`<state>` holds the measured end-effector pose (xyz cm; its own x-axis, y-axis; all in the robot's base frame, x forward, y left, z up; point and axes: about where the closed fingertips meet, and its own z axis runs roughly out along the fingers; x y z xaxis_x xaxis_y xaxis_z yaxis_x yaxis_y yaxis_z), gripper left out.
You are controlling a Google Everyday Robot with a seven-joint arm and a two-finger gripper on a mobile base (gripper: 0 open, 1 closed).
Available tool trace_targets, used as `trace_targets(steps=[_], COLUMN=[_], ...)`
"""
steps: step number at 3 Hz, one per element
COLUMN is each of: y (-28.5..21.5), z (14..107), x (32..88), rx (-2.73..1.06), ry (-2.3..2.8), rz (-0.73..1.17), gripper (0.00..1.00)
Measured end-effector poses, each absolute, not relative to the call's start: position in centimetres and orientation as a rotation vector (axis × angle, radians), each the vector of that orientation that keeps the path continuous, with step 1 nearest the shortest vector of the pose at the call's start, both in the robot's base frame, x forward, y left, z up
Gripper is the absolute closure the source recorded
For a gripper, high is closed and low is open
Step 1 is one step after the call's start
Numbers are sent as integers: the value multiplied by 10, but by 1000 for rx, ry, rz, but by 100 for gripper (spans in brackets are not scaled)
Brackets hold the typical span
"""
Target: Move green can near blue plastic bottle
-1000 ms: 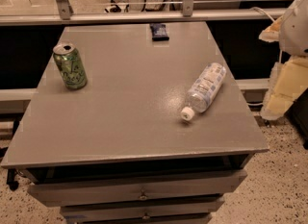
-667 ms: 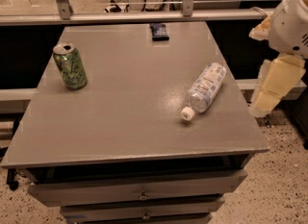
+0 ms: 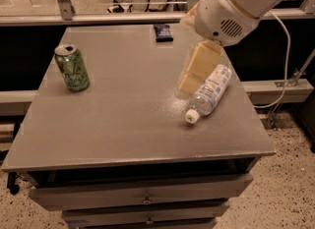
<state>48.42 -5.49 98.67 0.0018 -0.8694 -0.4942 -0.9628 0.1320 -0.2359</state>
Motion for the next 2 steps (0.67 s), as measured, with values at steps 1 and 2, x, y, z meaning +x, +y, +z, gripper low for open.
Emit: trace_targets(steps=[1, 2], y=[-55, -48], z=[987, 983], x=[484, 495], rx=[-1758, -1715], ry=[1887, 1886], rz=[230, 272], gripper=[0, 0])
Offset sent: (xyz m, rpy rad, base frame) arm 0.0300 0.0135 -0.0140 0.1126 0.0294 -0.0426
